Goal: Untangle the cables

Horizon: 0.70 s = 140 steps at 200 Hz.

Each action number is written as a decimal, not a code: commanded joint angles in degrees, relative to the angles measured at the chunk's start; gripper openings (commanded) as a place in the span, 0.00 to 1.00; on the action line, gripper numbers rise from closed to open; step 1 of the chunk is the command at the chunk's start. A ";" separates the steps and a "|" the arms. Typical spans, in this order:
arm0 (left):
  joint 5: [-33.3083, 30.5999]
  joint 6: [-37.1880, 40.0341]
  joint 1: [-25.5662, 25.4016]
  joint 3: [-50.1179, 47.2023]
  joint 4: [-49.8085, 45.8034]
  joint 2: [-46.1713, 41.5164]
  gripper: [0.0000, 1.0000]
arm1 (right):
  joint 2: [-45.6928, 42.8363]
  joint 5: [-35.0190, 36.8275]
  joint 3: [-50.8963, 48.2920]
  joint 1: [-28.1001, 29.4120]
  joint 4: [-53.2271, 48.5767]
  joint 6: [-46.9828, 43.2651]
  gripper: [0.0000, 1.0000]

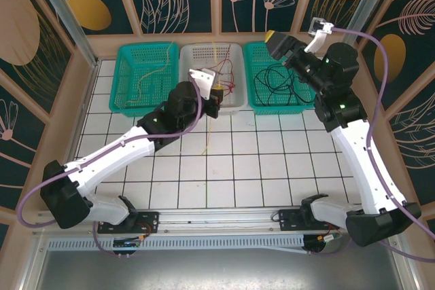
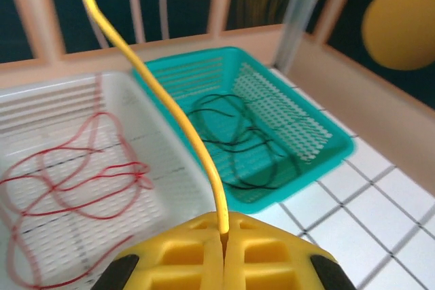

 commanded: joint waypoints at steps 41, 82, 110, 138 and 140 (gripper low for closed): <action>-15.55 14.22 16.54 9.74 -4.62 2.97 0.00 | -8.39 2.15 -12.56 -0.53 -4.29 -1.77 0.72; -19.89 24.26 25.61 18.27 -3.31 13.08 0.00 | -16.49 -0.04 -22.32 -0.43 -5.08 -0.79 0.71; -20.46 27.74 29.01 22.32 -1.21 18.73 0.00 | -20.27 -1.34 -27.15 -0.35 -5.11 0.09 0.71; -16.86 28.01 31.58 23.86 -1.56 24.48 0.00 | -21.76 -0.91 -29.89 -0.33 -6.62 0.13 0.71; -16.70 28.03 31.66 24.13 -1.85 24.96 0.00 | -21.76 -0.82 -29.98 -0.33 -6.76 0.10 0.71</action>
